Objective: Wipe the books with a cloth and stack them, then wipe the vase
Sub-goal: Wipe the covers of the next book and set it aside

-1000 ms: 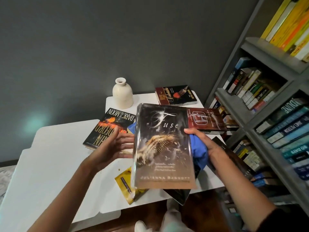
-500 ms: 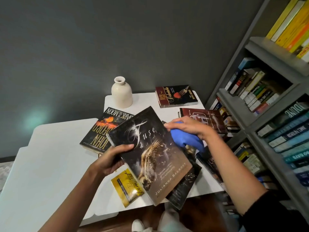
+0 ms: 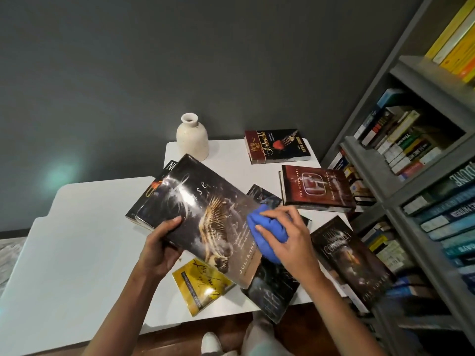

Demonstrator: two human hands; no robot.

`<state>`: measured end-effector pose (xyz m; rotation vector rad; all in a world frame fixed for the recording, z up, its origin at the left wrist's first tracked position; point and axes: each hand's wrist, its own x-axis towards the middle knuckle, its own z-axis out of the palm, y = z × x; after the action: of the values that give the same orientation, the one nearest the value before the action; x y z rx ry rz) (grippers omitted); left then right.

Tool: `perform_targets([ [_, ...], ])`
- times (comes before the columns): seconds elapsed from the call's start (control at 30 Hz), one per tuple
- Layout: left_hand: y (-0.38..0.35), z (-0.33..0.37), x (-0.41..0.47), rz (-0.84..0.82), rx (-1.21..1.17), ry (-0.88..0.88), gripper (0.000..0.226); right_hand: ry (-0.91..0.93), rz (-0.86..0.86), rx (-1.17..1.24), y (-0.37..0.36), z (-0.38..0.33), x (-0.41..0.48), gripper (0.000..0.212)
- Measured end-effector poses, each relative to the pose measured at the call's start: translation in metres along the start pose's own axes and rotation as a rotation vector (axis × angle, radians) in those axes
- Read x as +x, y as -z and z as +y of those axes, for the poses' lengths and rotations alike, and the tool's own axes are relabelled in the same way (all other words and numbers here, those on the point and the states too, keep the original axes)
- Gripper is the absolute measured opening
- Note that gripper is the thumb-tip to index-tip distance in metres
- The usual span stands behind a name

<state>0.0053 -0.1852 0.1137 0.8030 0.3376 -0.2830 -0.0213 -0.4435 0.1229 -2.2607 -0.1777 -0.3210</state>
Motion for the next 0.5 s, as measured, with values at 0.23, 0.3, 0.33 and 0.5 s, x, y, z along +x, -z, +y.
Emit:
perform_targets([
  [0.23,-0.011,-0.001,-0.008,-0.040,-0.019,-0.008,0.035,-0.028,0.051,0.014,0.011,-0.004,0.024,0.025],
  [0.3,-0.012,0.000,-0.007,-0.042,-0.039,-0.023,0.037,-0.011,0.041,-0.003,0.010,-0.015,0.020,0.027],
  [0.33,-0.013,0.001,-0.006,-0.044,-0.045,-0.026,0.036,-0.003,0.028,-0.009,0.009,-0.021,0.016,0.029],
  [0.5,-0.012,0.004,-0.009,-0.055,-0.014,-0.005,0.032,0.141,-0.121,0.040,0.004,-0.041,-0.020,0.036],
])
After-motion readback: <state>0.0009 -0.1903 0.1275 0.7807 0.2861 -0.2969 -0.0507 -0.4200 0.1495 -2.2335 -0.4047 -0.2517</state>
